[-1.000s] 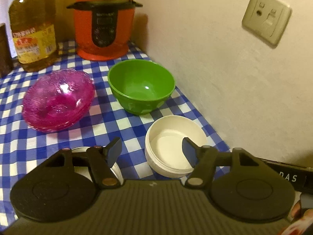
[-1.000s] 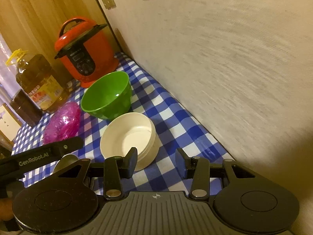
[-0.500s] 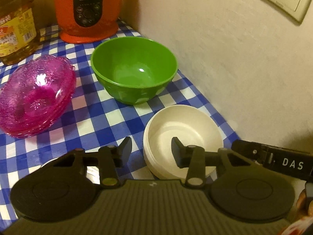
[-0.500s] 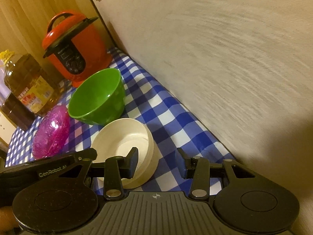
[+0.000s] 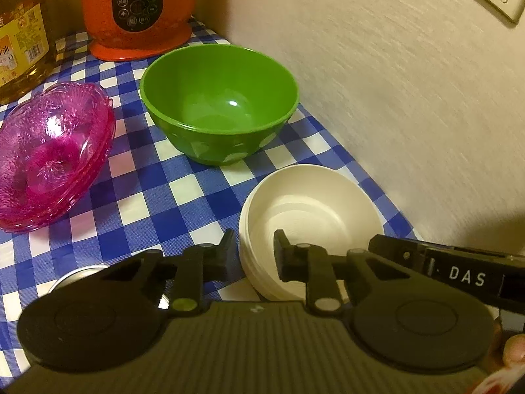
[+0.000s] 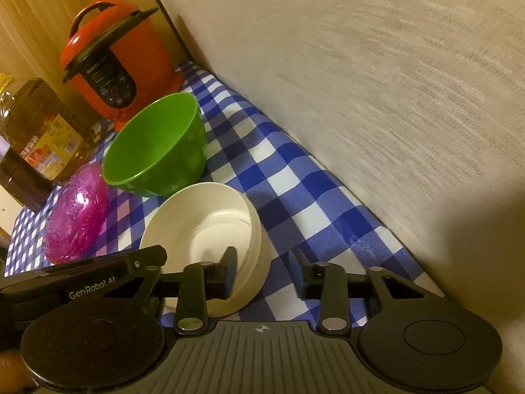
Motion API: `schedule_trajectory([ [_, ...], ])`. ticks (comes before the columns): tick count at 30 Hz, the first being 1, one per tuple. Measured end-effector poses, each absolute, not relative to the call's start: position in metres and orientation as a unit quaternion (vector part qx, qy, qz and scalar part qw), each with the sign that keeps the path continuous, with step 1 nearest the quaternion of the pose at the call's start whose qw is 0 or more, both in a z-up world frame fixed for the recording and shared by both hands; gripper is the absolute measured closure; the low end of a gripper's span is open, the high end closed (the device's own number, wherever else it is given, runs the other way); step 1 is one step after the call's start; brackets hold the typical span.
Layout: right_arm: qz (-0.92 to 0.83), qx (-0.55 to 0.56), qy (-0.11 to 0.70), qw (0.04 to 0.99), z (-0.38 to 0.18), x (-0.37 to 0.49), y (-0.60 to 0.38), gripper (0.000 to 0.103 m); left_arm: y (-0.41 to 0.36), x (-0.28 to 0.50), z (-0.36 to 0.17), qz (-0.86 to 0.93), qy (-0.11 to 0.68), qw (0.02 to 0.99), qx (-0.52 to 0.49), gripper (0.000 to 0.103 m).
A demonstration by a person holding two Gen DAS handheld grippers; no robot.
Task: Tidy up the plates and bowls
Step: 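Close both tools on the rim of the white bowl stack, then lift the white bowls with both tools and carry them toward the green bowl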
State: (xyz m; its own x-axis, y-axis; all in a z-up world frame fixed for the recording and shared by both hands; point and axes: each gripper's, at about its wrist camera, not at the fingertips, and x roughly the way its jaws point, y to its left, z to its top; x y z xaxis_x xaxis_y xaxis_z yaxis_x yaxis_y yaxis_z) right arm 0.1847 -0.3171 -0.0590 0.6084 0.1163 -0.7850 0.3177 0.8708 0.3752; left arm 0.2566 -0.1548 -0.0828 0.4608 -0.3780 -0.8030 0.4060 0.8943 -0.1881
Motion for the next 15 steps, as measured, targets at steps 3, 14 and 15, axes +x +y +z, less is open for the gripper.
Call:
schedule_trajectory([
  [3, -0.056, 0.249, 0.44, 0.861, -0.0604, 0.1865, -0.3155, 0.074, -0.1545, 0.2587, -0.0848, -0.229, 0.469, 0.853, 0.014, 0.087],
  [14, -0.054, 0.256, 0.439, 0.859, -0.0616, 0.1894, -0.3111, 0.087, -0.1518, 0.263, -0.0865, -0.226, 0.479, 0.848, -0.001, 0.092],
  [15, -0.054, 0.257, 0.438, 0.86, -0.0617, 0.1889, -0.3108, 0.088, -0.1513, 0.2631, -0.0864, -0.225, 0.48, 0.848, -0.002, 0.092],
])
